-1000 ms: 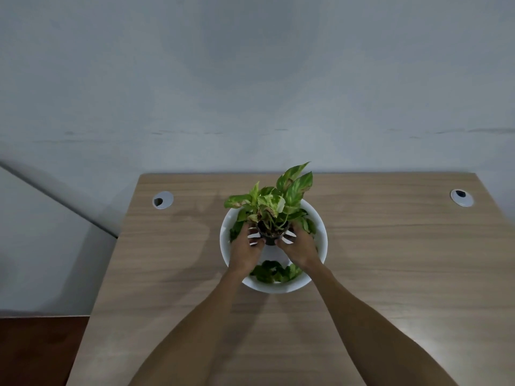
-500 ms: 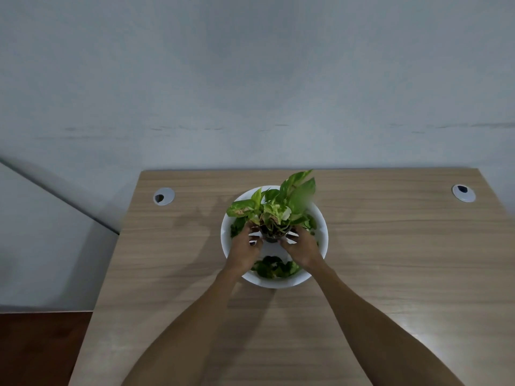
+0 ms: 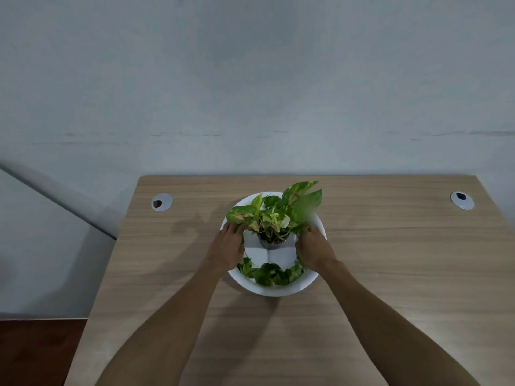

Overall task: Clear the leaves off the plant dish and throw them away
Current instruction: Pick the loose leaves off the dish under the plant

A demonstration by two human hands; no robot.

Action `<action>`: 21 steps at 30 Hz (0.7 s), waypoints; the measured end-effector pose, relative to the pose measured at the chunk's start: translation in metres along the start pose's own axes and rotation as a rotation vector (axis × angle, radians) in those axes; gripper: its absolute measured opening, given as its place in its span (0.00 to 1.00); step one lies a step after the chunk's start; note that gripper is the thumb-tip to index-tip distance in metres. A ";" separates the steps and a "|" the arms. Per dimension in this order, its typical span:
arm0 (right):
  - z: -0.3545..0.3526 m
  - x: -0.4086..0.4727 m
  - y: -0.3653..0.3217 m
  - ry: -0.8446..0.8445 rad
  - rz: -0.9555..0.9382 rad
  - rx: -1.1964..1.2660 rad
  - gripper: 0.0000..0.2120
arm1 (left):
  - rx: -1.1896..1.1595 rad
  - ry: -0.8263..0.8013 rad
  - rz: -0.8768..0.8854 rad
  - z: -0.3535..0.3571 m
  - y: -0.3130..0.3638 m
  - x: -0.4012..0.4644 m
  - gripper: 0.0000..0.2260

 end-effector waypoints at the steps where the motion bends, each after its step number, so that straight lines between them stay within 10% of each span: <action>1: 0.010 0.001 0.000 -0.070 -0.021 -0.054 0.25 | 0.052 -0.035 0.003 0.004 -0.001 0.001 0.27; 8: 0.036 -0.026 0.010 -0.254 -0.022 -0.250 0.33 | 0.194 -0.179 0.026 0.023 0.009 -0.018 0.22; 21: 0.024 -0.065 -0.023 -0.269 0.011 -0.158 0.13 | -0.077 -0.184 -0.091 0.010 0.047 -0.059 0.12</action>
Point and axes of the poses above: each hand's wrist, its own x-axis towards the middle knuckle, its own z-axis out of the palm, y = z × x, the point moved 9 cm from there along x, towards the middle knuckle, and after that the axes turned 13 degrees about y, right-handed, at the moved point
